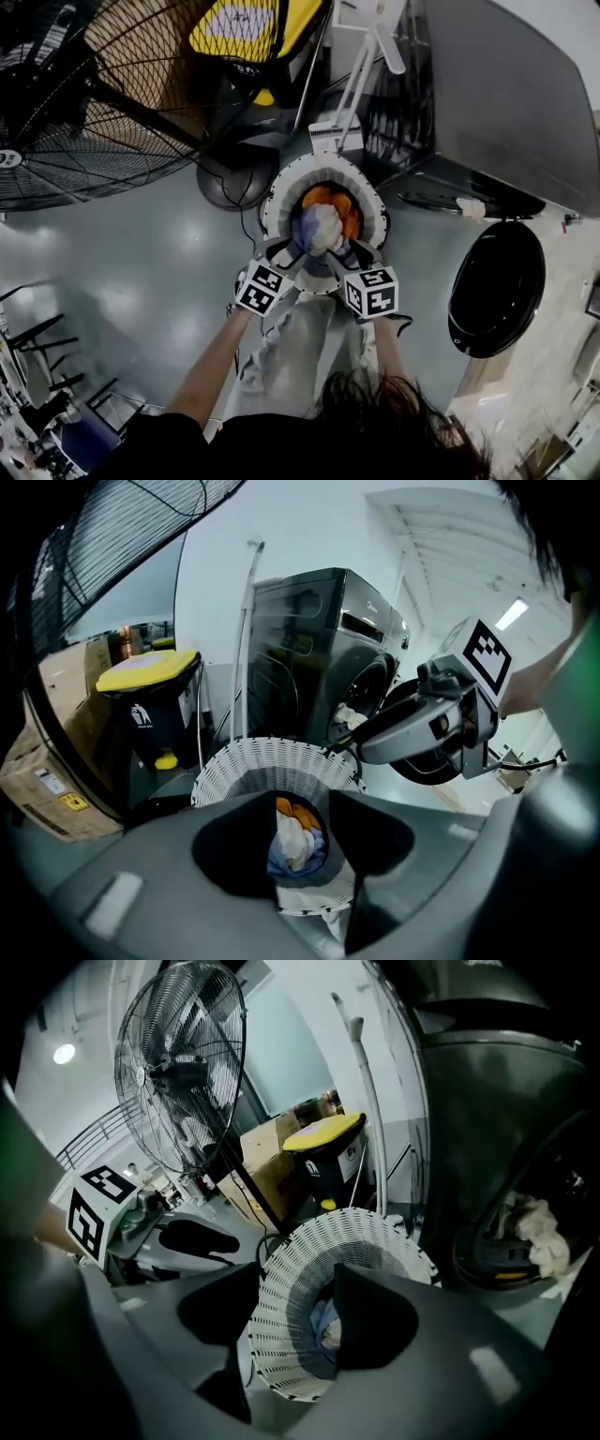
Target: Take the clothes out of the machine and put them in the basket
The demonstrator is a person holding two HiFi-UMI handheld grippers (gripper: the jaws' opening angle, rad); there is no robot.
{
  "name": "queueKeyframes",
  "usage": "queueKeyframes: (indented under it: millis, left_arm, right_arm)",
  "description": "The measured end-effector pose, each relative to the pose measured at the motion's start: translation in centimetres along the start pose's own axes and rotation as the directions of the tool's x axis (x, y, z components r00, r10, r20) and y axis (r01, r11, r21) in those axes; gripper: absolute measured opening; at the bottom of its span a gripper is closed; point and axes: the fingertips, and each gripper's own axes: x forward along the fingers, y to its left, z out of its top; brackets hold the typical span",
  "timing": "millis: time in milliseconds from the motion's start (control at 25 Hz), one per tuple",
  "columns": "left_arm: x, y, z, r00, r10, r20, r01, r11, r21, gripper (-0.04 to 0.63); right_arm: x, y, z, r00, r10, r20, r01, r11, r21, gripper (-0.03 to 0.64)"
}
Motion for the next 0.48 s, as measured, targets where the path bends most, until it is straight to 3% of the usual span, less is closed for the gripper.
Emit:
queueKeyframes:
  millis: [480]
  left_arm:
    - [0.3,-7.5,5.5,0.988,-0.133,0.075,0.118,0.978,0.171,0.131]
  right_arm:
    - [-9.1,-6.0,1.3,0.976,-0.168,0.14,0.167,0.986,0.018,0.201]
